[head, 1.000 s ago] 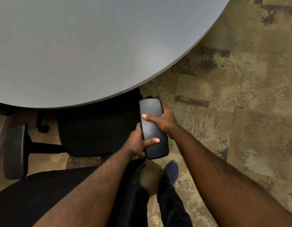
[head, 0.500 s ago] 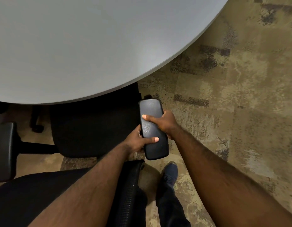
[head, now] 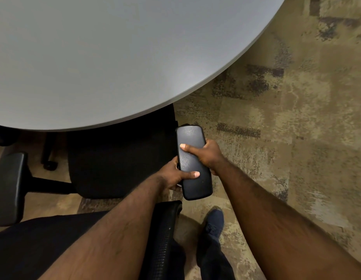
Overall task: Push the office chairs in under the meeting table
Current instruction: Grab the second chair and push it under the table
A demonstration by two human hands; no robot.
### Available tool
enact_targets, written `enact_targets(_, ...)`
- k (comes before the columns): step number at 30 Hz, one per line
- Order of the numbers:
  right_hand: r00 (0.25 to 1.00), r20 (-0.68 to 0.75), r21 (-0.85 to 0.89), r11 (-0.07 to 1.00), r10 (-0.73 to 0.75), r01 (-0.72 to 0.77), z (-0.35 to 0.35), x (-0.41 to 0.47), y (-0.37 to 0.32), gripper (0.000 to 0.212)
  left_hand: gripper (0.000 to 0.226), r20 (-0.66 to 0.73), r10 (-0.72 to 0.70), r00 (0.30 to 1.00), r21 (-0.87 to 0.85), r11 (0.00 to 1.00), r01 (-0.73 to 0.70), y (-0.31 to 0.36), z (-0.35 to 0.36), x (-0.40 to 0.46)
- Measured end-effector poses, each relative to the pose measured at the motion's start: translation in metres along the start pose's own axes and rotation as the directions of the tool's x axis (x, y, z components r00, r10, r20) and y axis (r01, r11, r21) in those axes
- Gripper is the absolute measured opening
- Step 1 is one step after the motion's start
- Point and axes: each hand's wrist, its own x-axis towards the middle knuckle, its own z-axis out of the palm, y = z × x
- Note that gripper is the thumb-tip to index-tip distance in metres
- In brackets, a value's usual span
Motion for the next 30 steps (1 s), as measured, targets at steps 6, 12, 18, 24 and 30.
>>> enact_targets(6, 0.992, -0.007, -0.342, 0.933, -0.125, 0.115, -0.005, -0.020, -0.018, 0.092, 0.090, -0.002, 0.034, 0.999, 0.203, 0.979, -0.033, 0.023, -0.004, -0.028)
enact_targets(12, 0.899, 0.132, -0.771, 0.526, -0.419, 0.358, -0.010, -0.060, -0.079, 0.098, 0.119, -0.086, 0.198, 0.976, 0.596, 0.795, -0.109, 0.064, -0.024, -0.084)
enact_targets(18, 0.788, 0.188, -0.810, 0.361, -0.587, 0.462, -0.005, -0.115, -0.168, 0.089, 0.112, -0.103, 0.406, 0.908, 0.666, 0.706, -0.240, 0.109, -0.045, -0.159)
enact_targets(24, 0.645, 0.208, -0.803, 0.248, -0.735, 0.542, 0.015, -0.191, -0.227, 0.079, 0.099, -0.050, 0.569, 0.821, 0.758, 0.556, -0.339, 0.140, -0.070, -0.250)
enact_targets(30, 0.578, 0.196, -0.796, 0.216, -0.792, 0.566, 0.051, -0.264, -0.255, 0.076, 0.095, -0.090, 0.694, 0.714, 0.772, 0.501, -0.391, 0.125, -0.113, -0.344)
